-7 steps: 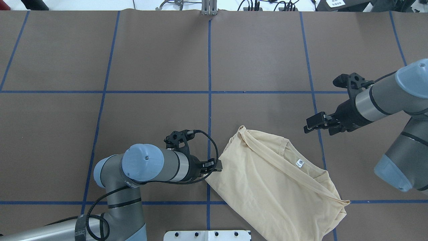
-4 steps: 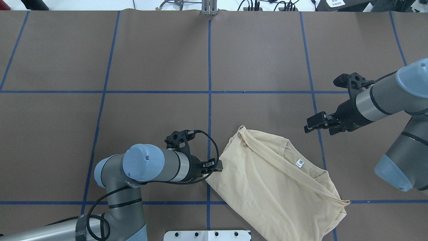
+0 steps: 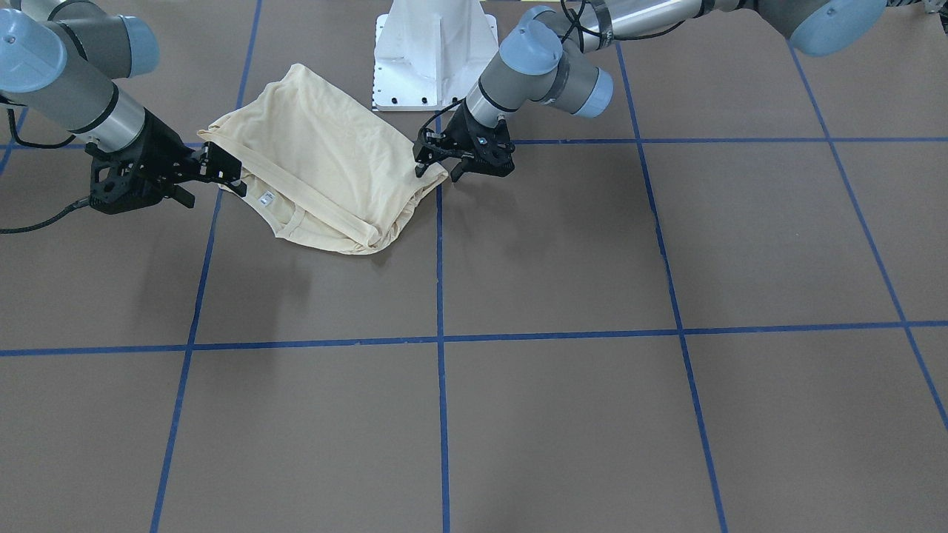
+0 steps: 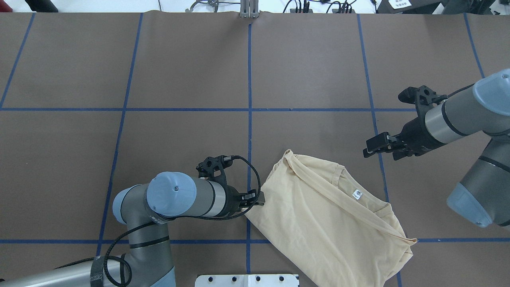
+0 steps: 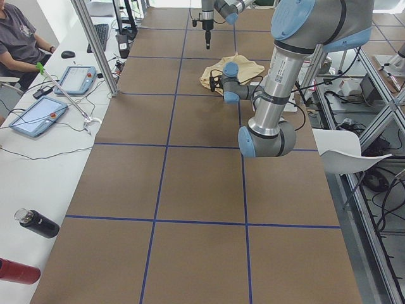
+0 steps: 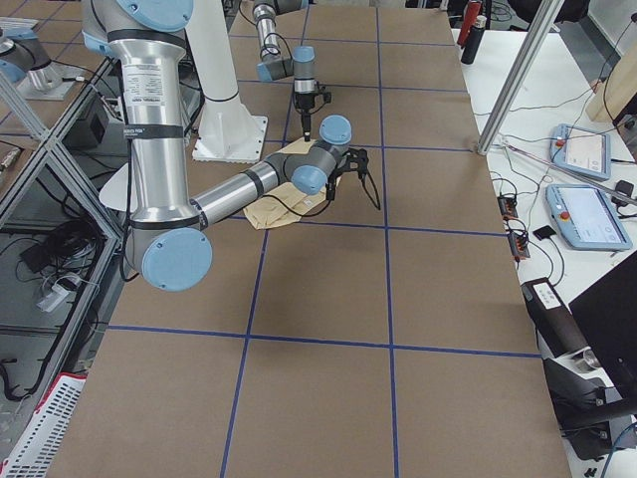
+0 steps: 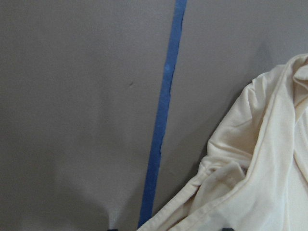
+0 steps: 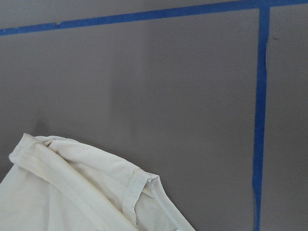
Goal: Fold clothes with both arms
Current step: 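Lower the left gripper to the shirt's nearest corner and grasp it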
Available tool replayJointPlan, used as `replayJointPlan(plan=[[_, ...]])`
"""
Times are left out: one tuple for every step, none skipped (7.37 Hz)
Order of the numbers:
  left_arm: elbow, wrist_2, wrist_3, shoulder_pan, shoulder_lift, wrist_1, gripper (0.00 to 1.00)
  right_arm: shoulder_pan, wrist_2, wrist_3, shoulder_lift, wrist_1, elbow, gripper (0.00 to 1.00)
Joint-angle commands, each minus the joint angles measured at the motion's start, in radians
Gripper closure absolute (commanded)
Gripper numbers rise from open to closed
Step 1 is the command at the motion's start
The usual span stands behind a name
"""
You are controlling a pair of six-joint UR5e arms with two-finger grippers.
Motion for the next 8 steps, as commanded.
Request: replayJointPlan(plan=[[0.001, 0.0, 0.0, 0.0, 0.0, 0.0, 0.22, 0.0, 0.001, 0.0, -0.002, 0.0, 0.0, 0.0], [0.0, 0.0, 0.0, 0.0, -0.002, 0.0, 0.22, 0.0, -0.001, 0.0, -0.002, 0.0, 0.0, 0.0], [0.0, 0.0, -0.002, 0.002, -0.002, 0.0, 0.22, 0.0, -0.001, 0.0, -0.002, 0.0, -0.002, 0.0], [0.0, -0.002, 0.0, 0.003, -0.002, 0.0, 0.22, 0.0, -0.001, 0.0, -0.002, 0.0, -0.003, 0.0], [0.001, 0.0, -0.002, 0.005, -0.002, 0.0, 0.22, 0.0, -0.001, 0.0, -0.002, 0.0, -0.003, 0.0], [0.003, -0.002, -0.002, 0.006, -0.002, 0.0, 0.22, 0.0, -0.001, 0.0, -0.002, 0.0, -0.003, 0.0], [0.005, 0.0, 0.0, 0.014, -0.002, 0.0, 0.22, 0.002, -0.001, -0.002, -0.002, 0.0, -0.003, 0.0], [0.003, 0.0, 0.0, 0.014, -0.002, 0.0, 0.22, 0.003, -0.001, -0.002, -0.002, 0.0, -0.003, 0.0]])
